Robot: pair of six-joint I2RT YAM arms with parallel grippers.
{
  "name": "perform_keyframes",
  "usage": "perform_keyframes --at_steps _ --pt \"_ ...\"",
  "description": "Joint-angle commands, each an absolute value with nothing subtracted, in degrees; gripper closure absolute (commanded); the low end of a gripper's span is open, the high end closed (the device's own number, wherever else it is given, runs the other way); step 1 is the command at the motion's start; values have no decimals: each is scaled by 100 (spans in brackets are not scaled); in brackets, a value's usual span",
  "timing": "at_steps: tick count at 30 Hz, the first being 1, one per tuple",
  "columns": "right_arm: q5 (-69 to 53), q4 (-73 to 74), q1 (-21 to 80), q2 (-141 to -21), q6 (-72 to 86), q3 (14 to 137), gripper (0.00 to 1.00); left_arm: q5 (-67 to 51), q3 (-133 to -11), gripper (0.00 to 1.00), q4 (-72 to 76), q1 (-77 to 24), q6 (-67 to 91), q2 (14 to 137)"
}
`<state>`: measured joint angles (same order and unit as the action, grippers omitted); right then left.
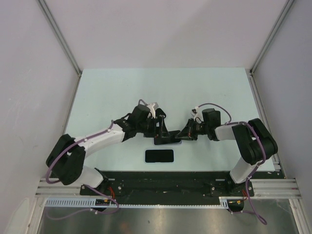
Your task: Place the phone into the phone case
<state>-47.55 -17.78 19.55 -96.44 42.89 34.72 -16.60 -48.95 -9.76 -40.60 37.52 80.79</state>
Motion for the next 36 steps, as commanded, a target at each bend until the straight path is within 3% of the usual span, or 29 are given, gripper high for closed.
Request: perform_keyframes --at_steps 1,16,28,36 --pt "-4386 -1257 2206 -9940 3982 3331 98 -1599 -4878 20 -923 -4025 3797 8358" --pt "-3753 -730 2241 -10239 3665 3410 95 -1502 -5010 28 -923 -4017 3832 8982" --pt "-2988 -27 2364 -10467 3402 3709 89 -1169 -5010 56 -932 -4017 3630 9308" --pt "-2129 1018 2777 -10670 3147 4227 86 -914 -5001 62 -975 -4025 3472 9571"
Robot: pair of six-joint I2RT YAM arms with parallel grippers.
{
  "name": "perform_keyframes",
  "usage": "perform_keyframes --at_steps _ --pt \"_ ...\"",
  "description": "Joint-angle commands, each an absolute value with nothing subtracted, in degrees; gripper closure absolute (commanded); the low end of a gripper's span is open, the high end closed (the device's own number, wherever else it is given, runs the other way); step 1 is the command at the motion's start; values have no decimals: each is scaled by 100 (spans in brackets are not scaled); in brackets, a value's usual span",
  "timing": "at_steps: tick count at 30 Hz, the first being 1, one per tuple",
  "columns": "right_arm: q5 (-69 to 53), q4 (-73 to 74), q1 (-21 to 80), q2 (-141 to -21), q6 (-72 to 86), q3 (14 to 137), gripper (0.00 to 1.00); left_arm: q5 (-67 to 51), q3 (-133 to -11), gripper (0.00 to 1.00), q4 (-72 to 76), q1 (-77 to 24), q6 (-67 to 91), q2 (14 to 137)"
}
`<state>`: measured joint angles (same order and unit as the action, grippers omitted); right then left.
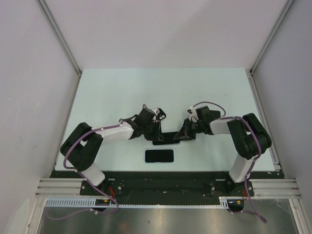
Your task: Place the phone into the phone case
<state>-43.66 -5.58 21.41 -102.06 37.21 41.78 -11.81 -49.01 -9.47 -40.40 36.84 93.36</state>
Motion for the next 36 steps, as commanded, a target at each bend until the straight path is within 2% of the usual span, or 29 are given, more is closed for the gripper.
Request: perform_keyframes --at_steps 1,5,8,22,29,36 --pt "-1970 1141 2830 -10653 3120 4341 85 -914 -5001 62 -993 -4025 3472 9615" --pt "-1101 1835 3085 -10661 3032 4640 69 -923 -5027 62 -1011 -4017 3445 9712" --pt "-600 2231 3260 -10687 3006 4851 62 -949 -5019 62 -1020 -4025 3419 9729" --pt "1519 3734 4139 -11284 2892 5879 48 -993 -4992 62 -1063 -4025 3349 9817" --pt "1907 4218 4315 -11478 2883 6205 47 -984 -4966 62 -1090 -4025 3340 9844" --pt "2276 4658 4456 -11120 2909 6451 46 -949 -4940 62 -1116 -4025 3331 9905"
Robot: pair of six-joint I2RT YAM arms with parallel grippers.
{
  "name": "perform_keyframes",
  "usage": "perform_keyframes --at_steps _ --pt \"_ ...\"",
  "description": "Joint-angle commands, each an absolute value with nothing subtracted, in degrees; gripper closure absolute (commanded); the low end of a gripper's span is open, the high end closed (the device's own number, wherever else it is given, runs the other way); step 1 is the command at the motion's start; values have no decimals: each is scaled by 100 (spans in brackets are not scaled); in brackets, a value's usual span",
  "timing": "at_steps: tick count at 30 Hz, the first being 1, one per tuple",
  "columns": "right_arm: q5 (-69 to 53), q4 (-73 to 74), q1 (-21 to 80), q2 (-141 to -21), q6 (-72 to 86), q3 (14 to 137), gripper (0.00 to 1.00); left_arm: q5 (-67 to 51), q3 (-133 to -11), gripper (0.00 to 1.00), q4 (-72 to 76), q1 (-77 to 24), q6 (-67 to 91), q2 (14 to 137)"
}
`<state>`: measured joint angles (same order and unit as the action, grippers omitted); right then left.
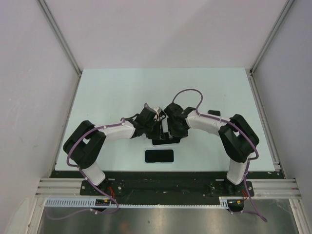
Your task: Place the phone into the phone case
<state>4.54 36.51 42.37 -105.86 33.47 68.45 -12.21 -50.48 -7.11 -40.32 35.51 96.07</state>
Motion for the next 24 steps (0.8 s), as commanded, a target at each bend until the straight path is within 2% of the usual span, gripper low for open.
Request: perform_keyframes --at_steps 1,9,14,16,20,21,24 --pt "2285 4667 4473 -11040 2900 6460 47 -923 -4939 62 -1125 -4025 3331 9905" --pt "1688 4474 4474 -9784 2813 6601 46 -862 -4904 62 -1151 -4034 3314 9835" --pt "943 3895 3914 -8712 2778 6215 44 -835 -4869 62 -1178 -4052 3349 9747" --pt "74 3352 3631 -8421 2733 5743 43 -809 -4869 62 -1186 -4052 3340 9747" --pt "-1974 2323 2369 -7867 2900 4818 42 -826 -4852 61 -1204 -4069 3357 9695" --pt "-2761 1798 2138 -7840 3101 4573 42 -826 -4834 61 -1204 -4078 3357 9686" --pt "-3889 769 1628 -7979 3400 3860 42 -800 -4825 62 -1204 -4096 3384 9677"
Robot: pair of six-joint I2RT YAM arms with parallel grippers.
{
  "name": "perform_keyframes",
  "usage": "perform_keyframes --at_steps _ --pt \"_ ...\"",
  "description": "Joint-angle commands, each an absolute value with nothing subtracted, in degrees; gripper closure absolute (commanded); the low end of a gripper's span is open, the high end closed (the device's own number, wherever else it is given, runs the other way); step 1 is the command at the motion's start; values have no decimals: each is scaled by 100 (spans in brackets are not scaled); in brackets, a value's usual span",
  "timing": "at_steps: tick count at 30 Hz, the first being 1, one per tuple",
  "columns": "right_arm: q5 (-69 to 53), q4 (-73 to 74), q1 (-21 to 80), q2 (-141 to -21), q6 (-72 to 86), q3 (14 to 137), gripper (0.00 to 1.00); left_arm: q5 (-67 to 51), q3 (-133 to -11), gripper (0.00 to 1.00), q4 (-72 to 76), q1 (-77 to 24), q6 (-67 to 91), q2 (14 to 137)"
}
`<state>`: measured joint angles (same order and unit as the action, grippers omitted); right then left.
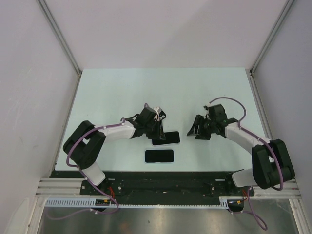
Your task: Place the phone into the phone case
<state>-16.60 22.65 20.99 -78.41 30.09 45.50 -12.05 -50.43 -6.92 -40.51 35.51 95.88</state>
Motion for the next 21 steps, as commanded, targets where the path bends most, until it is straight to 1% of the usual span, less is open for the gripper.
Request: perform_keyframes --at_steps 1,5,10,14,15,17,18,21 --pt "-3998 617 1600 -8059 3462 3771 43 -817 -4825 62 -1204 -4096 3392 9694" --pt "-4051 80 1661 -8665 3401 3595 44 -791 -4860 65 -1204 -4131 3393 9747" --pt "-4395 -755 1714 -9499 3682 3542 50 -826 -4869 66 -1204 -4157 3419 9782" --pt "-4474 -1089 1758 -9799 3814 3551 55 -800 -4887 68 -1213 -4157 3375 9809" --pt "-4465 -1133 1758 -9835 3814 3551 59 -817 -4887 69 -1204 -4157 3366 9809" --pt "-4386 -1125 1775 -9940 3788 3559 62 -826 -4887 69 -1204 -4157 3357 9809" --pt "-4290 -1116 1793 -9967 3745 3551 67 -791 -4895 69 -1204 -4157 3357 9817" --pt "-4141 -977 1889 -10115 3674 3621 75 -817 -4939 69 -1222 -4157 3357 9888"
